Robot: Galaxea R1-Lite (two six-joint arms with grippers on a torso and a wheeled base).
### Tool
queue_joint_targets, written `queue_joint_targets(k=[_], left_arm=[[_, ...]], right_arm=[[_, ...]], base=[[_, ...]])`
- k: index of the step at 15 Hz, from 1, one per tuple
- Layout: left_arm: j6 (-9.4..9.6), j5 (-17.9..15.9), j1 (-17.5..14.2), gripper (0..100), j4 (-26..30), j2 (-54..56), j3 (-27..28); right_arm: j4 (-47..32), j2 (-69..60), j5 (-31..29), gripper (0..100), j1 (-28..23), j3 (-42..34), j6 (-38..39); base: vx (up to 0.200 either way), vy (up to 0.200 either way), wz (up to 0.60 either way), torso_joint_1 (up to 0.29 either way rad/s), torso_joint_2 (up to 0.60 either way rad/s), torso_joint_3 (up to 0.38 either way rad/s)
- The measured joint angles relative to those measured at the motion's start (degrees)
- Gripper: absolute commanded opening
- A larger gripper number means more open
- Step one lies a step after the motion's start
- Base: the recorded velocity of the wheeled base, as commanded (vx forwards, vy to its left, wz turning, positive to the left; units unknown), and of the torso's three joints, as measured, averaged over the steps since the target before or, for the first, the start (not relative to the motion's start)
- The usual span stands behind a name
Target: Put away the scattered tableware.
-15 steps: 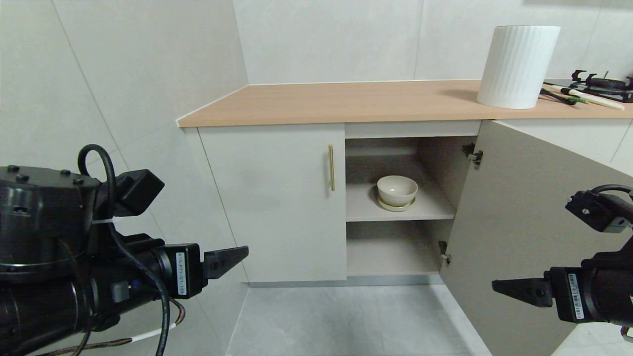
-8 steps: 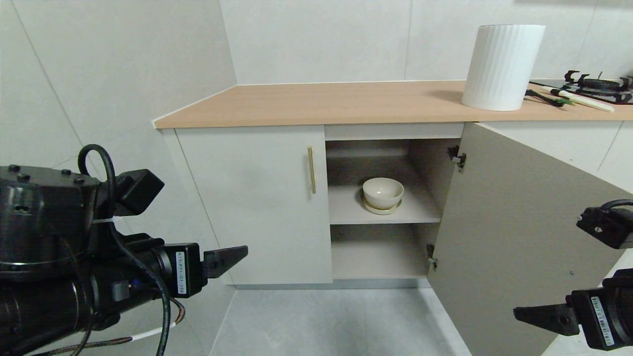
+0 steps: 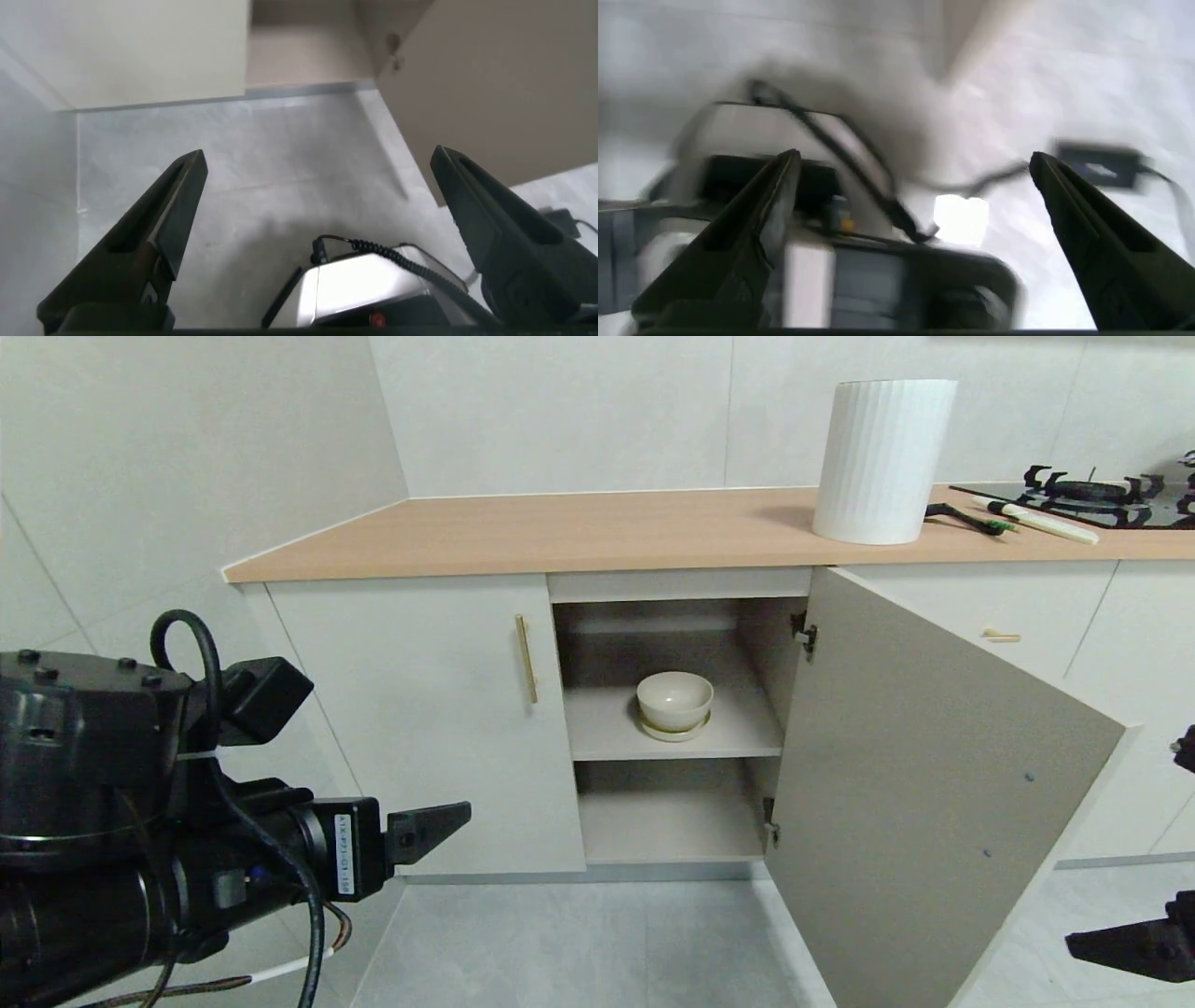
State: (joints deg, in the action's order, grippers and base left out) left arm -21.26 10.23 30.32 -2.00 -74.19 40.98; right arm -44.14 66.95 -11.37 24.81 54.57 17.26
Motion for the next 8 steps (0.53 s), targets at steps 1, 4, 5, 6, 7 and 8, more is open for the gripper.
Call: queue_joint_targets(k=[1, 4, 5, 6, 7, 8], left_arm=[[0.0, 0.04, 0.0, 100, 0.04, 0.0, -0.04], [0.0, 0.02, 0.02, 100, -0.02, 0.0, -0.04], [-0.04, 0.02, 0.0, 100, 0.0, 0.0, -0.04], [-0.06, 0.04, -0.02, 100, 0.01, -0.01, -0.04], [-0.04, 0.02, 0.0, 100, 0.01, -0.01, -0.04], [-0.04, 0.02, 0.02, 100, 0.01, -0.06, -0.04]], right_arm=[[-1.05, -0.78, -0.77, 100, -2.32, 0.94, -1.43], [-1.82, -2.46, -1.93, 100, -9.74, 2.55, -5.34], [-1.37, -2.68, -1.95, 100, -12.58, 2.99, -6.95], [-0.26, -2.68, -1.97, 100, -17.02, 3.28, -8.57], [1.52, -2.38, -1.89, 100, -22.2, 3.38, -10.18], [4.07, -1.66, -1.68, 100, -27.28, 3.49, -11.52]], base=[[0.0, 0.0, 0.0, 0.0, 0.0, 0.0], [0.0, 0.0, 0.0, 0.0, 0.0, 0.0], [0.0, 0.0, 0.0, 0.0, 0.0, 0.0], [0.0, 0.0, 0.0, 0.0, 0.0, 0.0], [0.0, 0.0, 0.0, 0.0, 0.0, 0.0], [0.0, 0.0, 0.0, 0.0, 0.0, 0.0]])
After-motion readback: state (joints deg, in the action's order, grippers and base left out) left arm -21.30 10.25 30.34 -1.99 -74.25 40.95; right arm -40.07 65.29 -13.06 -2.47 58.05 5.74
